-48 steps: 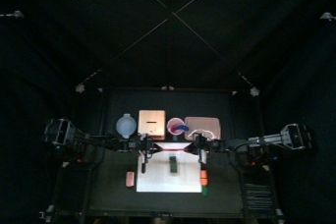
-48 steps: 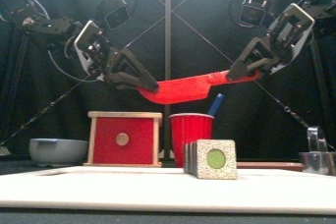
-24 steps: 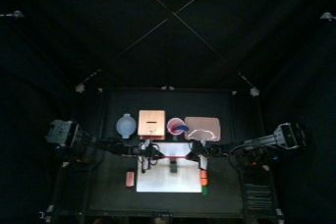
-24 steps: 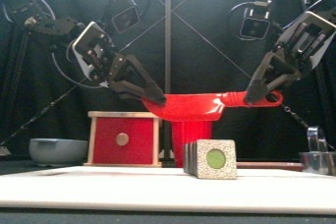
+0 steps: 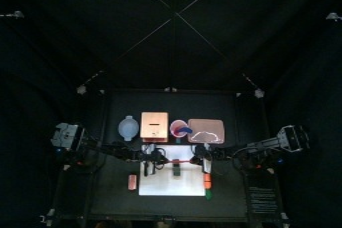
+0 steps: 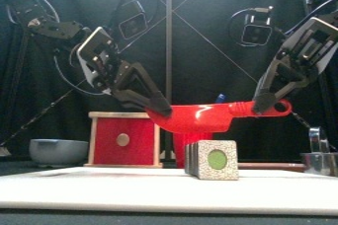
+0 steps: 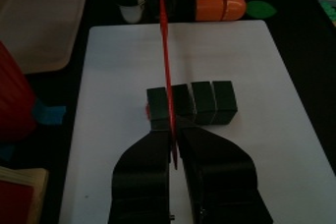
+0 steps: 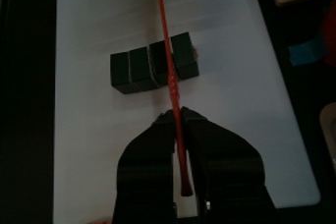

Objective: Place sushi on board then cut the sushi with the knife then place the pieces on the plate
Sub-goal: Cut the sushi into 4 pieces

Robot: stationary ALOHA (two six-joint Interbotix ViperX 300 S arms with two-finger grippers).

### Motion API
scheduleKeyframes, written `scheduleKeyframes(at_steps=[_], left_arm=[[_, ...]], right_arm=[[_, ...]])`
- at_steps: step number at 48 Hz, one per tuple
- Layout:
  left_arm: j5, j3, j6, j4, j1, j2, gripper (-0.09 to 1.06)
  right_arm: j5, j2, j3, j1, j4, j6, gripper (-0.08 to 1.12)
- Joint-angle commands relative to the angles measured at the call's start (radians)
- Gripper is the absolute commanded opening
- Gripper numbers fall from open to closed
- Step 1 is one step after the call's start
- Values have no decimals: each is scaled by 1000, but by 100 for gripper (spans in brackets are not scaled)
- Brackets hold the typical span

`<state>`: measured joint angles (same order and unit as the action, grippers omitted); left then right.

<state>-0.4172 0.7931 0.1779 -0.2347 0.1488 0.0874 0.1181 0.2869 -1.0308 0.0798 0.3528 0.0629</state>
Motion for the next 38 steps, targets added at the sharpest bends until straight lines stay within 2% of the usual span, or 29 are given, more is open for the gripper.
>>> scheduleKeyframes(at_steps=[1, 38], left_arm=[[-6, -26, 3, -5, 8, 2, 44], [-5, -35, 0, -6, 12, 11, 44]], right_arm=[[3, 2, 12, -14, 6, -3, 39], [-9, -28, 14, -29, 23, -5, 39]])
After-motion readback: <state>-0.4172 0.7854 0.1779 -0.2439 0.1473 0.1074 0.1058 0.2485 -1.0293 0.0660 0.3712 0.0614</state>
